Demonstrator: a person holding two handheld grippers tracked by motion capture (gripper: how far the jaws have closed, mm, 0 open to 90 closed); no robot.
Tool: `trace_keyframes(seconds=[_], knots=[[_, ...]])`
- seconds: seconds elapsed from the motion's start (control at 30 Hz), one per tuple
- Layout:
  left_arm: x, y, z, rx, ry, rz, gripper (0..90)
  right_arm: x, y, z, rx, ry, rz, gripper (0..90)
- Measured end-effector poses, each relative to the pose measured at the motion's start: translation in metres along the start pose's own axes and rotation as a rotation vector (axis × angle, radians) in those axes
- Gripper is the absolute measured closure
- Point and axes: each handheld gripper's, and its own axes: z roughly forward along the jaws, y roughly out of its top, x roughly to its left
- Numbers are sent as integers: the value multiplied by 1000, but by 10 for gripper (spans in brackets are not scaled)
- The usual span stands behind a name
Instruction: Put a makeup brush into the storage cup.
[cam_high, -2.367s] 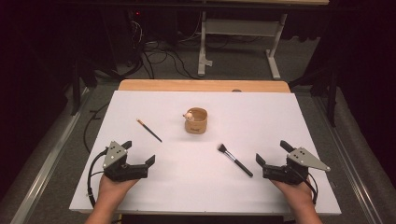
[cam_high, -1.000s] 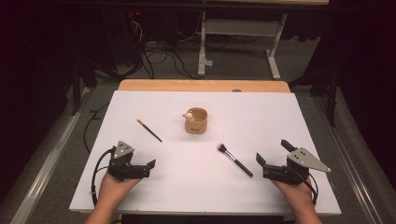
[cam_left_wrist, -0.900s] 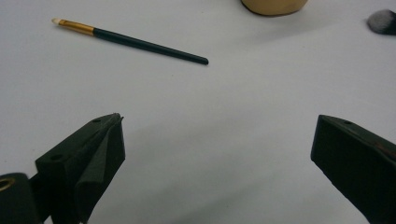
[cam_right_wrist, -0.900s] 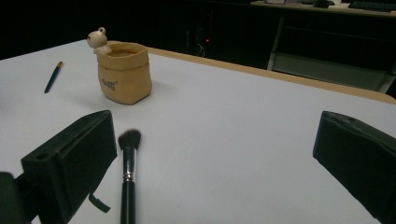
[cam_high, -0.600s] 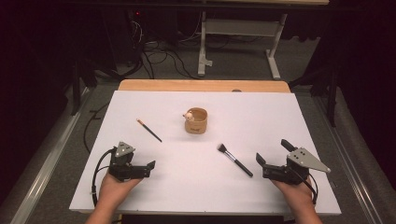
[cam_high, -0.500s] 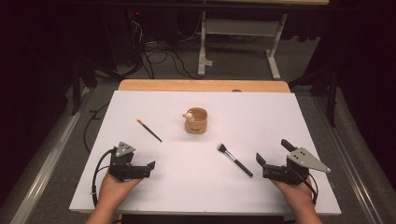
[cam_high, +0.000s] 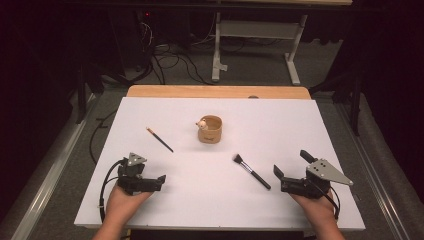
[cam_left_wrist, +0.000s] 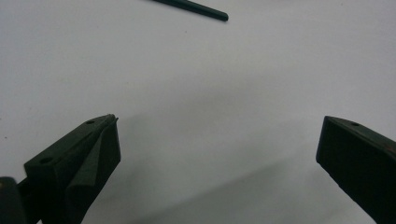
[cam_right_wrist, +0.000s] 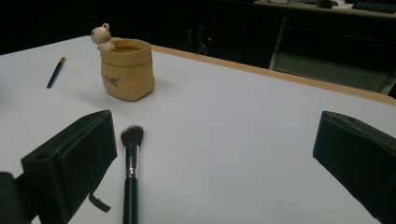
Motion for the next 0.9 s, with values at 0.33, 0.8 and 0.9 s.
trace_keyframes(seconds=[0.33, 0.8, 0.9], knots=[[6, 8, 0, 48, 14, -51, 2, -4, -2, -3, -3, -2, 12, 9], [12, 31, -4, 150, -33, -121, 3, -1, 0, -5, -13, 2, 12, 8], [12, 37, -4, 181, -30, -115, 4, -1, 1, -6, -14, 3, 12, 8]])
